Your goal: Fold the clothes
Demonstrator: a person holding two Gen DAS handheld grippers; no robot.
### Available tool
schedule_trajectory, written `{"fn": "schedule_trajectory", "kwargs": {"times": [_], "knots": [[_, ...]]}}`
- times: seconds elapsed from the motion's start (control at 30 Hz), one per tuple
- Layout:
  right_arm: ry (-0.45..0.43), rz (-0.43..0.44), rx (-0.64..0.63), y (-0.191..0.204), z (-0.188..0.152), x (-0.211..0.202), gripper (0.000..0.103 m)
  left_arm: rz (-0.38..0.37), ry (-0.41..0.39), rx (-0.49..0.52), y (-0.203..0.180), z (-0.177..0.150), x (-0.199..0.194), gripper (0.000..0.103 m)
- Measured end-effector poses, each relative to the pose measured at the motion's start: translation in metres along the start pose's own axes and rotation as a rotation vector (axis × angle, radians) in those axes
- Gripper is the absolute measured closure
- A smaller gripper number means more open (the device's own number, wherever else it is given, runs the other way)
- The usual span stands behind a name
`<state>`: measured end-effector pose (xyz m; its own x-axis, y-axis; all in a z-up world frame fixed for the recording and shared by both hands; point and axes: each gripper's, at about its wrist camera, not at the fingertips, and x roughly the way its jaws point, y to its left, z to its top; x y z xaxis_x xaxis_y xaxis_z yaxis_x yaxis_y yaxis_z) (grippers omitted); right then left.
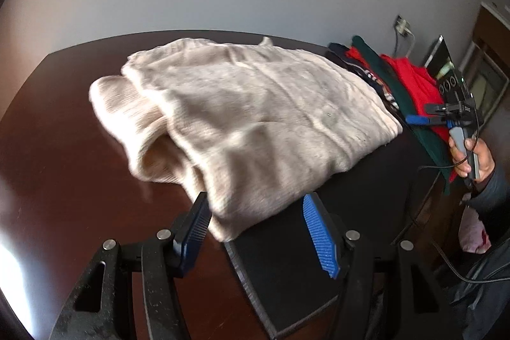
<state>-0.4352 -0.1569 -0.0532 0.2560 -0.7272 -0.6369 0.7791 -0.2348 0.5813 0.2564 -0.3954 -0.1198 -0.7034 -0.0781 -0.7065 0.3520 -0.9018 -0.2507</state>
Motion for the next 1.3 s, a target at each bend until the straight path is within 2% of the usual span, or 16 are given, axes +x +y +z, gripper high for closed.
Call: {"fn": "schedule_trajectory", "kwargs": {"times": [0.1, 0.23, 0.33, 0.4, 0.53, 0.6, 0.67, 0.8, 0.83, 0.87, 0.9, 0.93, 1.07, 1.3], "knots": [[0.011, -0.03, -0.072, 0.008, -0.003, 0.006, 0.021, -0.004, -0.005, -0.006, 0.001, -0.001, 0.0, 0.041], [0.031, -0.072, -0.156, 0.025, -0.006, 0.014, 0.024, -0.007, -0.007, -0.026, 0.006, -0.006, -0.003, 0.041], [0.059, -0.073, -0.156, 0.026, 0.002, 0.025, 0.025, 0.001, 0.001, -0.03, 0.007, -0.006, 0.001, 0.041], [0.076, -0.055, -0.151, 0.024, 0.005, 0.032, 0.032, 0.004, -0.004, -0.017, 0.005, -0.006, 0.001, 0.041], [0.137, -0.054, -0.161, 0.024, 0.007, 0.054, 0.034, -0.003, -0.023, -0.011, 0.003, -0.007, 0.0, 0.041], [0.15, -0.02, -0.154, 0.023, 0.006, 0.056, 0.043, -0.007, -0.033, -0.021, 0.004, -0.007, 0.0, 0.041], [0.171, 0.032, -0.142, 0.023, 0.005, 0.056, 0.061, -0.013, -0.032, -0.027, 0.003, -0.007, 0.002, 0.041], [0.197, 0.008, -0.174, 0.028, 0.0, 0.061, 0.063, -0.038, -0.02, -0.051, 0.003, -0.006, 0.006, 0.041], [0.2, -0.005, -0.178, 0.029, -0.001, 0.062, 0.065, -0.039, -0.016, -0.06, 0.003, -0.006, 0.007, 0.043], [0.202, -0.022, -0.185, 0.03, -0.002, 0.063, 0.072, -0.034, -0.018, -0.066, 0.003, -0.006, 0.007, 0.057], [0.2, -0.046, -0.197, 0.033, -0.003, 0.063, 0.082, -0.024, -0.017, -0.076, 0.005, -0.006, 0.006, 0.084], [0.196, -0.073, -0.215, 0.036, -0.004, 0.062, 0.086, -0.008, -0.009, -0.089, 0.007, -0.006, 0.006, 0.096], [0.203, -0.176, -0.311, 0.051, -0.011, 0.058, 0.091, -0.006, -0.024, -0.077, 0.007, -0.01, -0.005, 0.097], [0.315, -0.207, -0.331, 0.058, -0.025, 0.053, 0.094, 0.0, -0.036, -0.031, 0.007, -0.012, -0.046, 0.097]]}}
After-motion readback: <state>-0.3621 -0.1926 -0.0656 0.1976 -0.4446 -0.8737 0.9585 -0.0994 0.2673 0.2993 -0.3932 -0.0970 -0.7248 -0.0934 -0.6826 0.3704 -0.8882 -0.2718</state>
